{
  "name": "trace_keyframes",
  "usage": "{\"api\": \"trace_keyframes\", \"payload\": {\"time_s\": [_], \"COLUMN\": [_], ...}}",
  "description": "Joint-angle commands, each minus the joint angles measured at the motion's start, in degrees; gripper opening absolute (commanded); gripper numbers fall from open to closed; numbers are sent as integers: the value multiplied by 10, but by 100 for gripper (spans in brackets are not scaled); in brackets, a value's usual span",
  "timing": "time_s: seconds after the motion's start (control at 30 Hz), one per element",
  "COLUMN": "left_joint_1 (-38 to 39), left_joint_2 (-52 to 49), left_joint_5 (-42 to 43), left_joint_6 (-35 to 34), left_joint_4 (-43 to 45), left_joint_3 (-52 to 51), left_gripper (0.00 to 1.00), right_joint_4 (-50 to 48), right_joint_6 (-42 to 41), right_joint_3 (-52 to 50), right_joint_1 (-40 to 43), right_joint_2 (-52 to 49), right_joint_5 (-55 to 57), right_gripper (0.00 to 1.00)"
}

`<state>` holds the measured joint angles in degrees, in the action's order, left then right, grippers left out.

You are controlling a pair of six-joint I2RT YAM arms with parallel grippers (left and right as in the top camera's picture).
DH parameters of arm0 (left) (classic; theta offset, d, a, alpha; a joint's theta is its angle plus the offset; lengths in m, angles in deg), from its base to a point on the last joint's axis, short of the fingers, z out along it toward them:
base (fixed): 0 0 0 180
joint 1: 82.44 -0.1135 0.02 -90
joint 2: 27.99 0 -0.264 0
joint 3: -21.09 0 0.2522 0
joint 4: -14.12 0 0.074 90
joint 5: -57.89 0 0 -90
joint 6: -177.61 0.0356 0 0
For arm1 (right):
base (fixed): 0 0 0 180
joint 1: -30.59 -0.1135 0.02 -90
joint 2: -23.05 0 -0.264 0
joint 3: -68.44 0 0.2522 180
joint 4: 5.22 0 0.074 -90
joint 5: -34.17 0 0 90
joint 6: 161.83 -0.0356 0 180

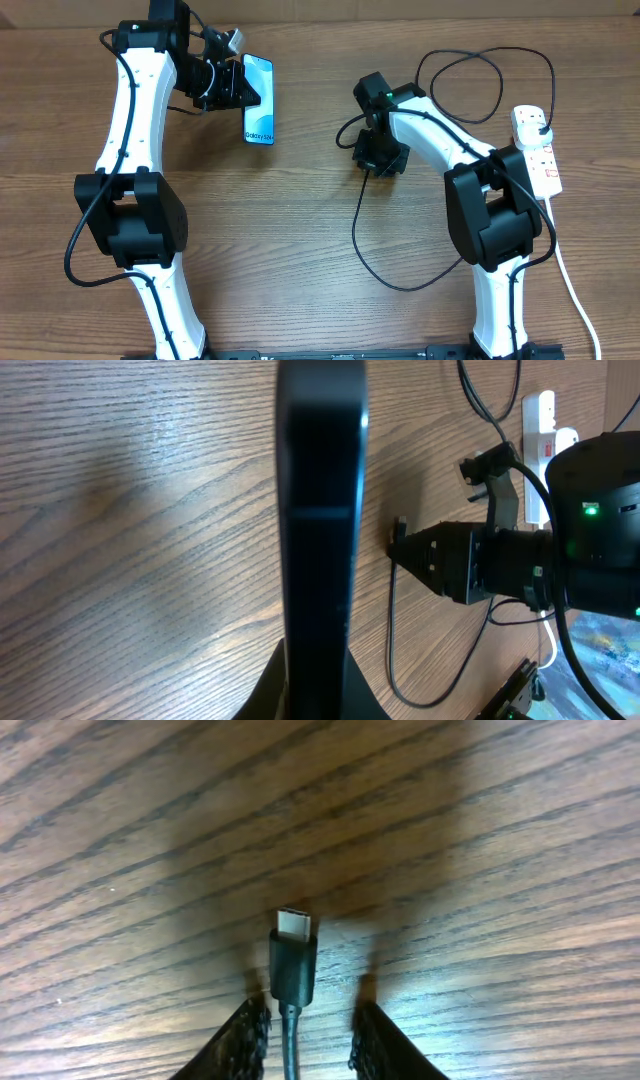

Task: Plug charger to phone and switch on socket
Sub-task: 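Lower the right gripper and grasp the black USB-C cable plug, then lift the cable plug with the right gripper toward the phone's bottom port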

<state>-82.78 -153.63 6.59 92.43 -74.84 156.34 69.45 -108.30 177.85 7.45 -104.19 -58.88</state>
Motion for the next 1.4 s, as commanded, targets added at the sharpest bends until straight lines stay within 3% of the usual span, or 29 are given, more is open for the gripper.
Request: {"api": "trace_keyframes", "payload": {"time_s": [0.0, 0.43, 1.37], "left_joint_1": [4, 4, 4], "left_joint_2": [20, 20, 20], "left_joint_5": [11, 11, 12], "left_joint_6": [-1, -1, -1], "left_joint_4": [2, 4, 9], "left_joint_3": [12, 12, 12], "left_gripper": [4, 4, 4], "right_joint_4": [-9, 0, -26], "right_joint_6": [-13, -12, 2], "right_joint_3": [-16, -16, -15], "right_joint_1": [-8, -8, -8], "right_joint_2": [-12, -12, -11], "right_joint_5": [8, -7, -12], "right_gripper": [29, 26, 4]}}
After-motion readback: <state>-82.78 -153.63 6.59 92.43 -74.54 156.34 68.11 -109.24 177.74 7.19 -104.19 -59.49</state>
